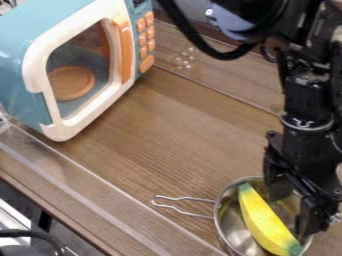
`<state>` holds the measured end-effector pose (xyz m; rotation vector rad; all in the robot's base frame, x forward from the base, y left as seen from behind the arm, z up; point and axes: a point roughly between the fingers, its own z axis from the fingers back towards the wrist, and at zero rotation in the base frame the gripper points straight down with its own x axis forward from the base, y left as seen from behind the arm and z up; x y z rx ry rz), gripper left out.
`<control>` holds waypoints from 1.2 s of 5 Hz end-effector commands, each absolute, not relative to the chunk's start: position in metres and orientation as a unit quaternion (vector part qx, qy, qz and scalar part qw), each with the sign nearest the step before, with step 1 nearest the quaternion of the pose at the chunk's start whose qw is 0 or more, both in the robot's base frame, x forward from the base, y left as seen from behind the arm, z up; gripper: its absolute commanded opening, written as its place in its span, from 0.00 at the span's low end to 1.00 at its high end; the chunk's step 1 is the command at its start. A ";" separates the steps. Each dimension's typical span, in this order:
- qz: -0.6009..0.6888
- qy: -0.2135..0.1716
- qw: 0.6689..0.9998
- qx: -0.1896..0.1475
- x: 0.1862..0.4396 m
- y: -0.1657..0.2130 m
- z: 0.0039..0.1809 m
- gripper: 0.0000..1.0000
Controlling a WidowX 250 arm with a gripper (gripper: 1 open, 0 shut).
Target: Put the eggplant in the silver pot
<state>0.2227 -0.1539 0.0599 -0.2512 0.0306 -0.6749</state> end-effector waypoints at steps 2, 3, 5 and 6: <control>-0.347 -0.006 0.930 -0.120 0.222 -0.149 0.077 1.00; -0.363 -0.005 0.924 -0.117 0.214 -0.142 0.085 1.00; -0.409 -0.003 0.907 -0.103 0.218 -0.157 0.068 1.00; -0.423 -0.003 0.901 -0.099 0.220 -0.158 0.063 1.00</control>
